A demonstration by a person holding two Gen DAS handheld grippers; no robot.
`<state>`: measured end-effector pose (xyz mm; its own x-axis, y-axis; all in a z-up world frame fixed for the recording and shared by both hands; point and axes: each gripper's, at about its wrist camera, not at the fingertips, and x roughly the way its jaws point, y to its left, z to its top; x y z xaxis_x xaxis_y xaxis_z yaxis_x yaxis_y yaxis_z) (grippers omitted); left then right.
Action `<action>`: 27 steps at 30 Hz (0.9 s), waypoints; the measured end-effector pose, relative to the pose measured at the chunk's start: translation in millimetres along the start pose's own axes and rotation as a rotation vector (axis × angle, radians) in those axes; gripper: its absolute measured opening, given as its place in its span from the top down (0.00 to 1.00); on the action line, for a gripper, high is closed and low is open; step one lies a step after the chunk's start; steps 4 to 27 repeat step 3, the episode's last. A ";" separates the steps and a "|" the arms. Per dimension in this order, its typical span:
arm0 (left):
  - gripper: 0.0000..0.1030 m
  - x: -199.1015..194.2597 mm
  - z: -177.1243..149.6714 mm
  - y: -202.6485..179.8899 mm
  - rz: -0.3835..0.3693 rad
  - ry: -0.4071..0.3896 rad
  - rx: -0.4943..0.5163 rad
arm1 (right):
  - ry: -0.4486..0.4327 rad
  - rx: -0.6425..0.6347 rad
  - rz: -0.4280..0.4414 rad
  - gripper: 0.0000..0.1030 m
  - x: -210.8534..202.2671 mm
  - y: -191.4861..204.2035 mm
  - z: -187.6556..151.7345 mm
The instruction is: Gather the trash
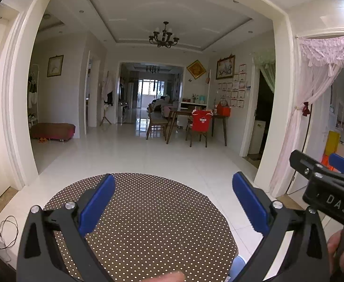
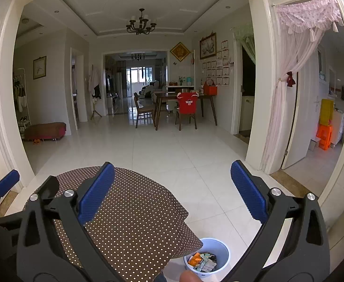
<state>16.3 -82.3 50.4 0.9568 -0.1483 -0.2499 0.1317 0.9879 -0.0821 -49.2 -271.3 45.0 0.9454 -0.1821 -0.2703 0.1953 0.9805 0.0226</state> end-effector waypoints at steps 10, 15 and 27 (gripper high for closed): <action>0.05 0.5 -0.6 1.4 -0.001 0.001 -0.003 | 0.002 0.001 0.001 0.06 0.5 0.4 -0.2; 0.05 0.5 -0.6 1.4 -0.001 0.001 -0.003 | 0.002 0.001 0.001 0.06 0.5 0.4 -0.2; 0.05 0.5 -0.6 1.4 -0.001 0.001 -0.003 | 0.002 0.001 0.001 0.06 0.5 0.4 -0.2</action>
